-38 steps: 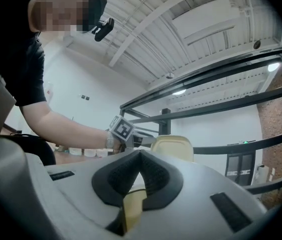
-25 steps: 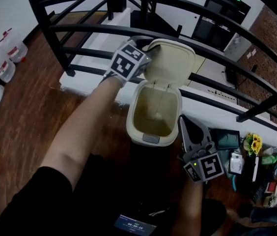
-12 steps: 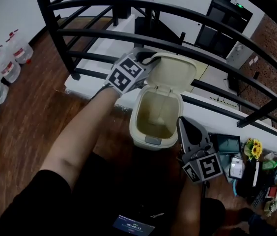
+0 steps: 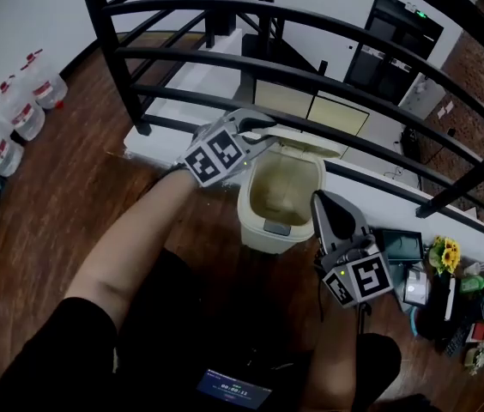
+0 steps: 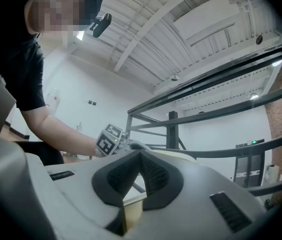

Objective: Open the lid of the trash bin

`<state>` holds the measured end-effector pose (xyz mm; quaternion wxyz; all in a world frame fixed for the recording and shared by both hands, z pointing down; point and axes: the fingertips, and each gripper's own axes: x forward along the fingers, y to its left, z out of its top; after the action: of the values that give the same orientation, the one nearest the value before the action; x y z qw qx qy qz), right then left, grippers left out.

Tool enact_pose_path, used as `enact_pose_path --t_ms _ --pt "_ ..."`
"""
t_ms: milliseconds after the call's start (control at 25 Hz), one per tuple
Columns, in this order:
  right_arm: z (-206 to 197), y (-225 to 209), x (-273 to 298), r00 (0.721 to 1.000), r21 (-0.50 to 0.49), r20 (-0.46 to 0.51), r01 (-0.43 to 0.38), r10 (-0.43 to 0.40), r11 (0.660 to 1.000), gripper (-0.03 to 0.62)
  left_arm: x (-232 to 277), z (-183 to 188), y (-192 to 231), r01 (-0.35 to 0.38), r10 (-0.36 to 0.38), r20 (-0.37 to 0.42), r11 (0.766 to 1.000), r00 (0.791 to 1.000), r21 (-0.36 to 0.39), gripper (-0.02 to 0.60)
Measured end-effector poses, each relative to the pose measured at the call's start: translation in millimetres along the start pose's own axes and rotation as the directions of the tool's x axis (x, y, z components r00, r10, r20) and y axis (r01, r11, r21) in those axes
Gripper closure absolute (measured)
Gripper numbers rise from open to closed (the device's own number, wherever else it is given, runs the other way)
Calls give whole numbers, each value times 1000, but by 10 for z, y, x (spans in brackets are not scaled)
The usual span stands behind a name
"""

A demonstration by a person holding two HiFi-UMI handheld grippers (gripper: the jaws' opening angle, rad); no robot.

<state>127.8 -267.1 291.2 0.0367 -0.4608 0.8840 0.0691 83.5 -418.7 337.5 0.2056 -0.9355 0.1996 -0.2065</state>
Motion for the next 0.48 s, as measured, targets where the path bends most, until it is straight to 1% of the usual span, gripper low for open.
enact_pose_path --t_ms 80,160,480 --pt "43 108 -33 1000 -7 -2 -6 6 1000 592 -88 -43 -169 30 -30 -24 999 999 18 465" --pt "69 210 -64 1000 -13 -4 -11 10 1000 592 -158 -93 -295 42 -41 -39 999 998 23 460" --pt "101 503 -189 1000 -31 -9 -7 7 999 592 -290 -178 -533 46 -47 -42 999 998 -22 451"
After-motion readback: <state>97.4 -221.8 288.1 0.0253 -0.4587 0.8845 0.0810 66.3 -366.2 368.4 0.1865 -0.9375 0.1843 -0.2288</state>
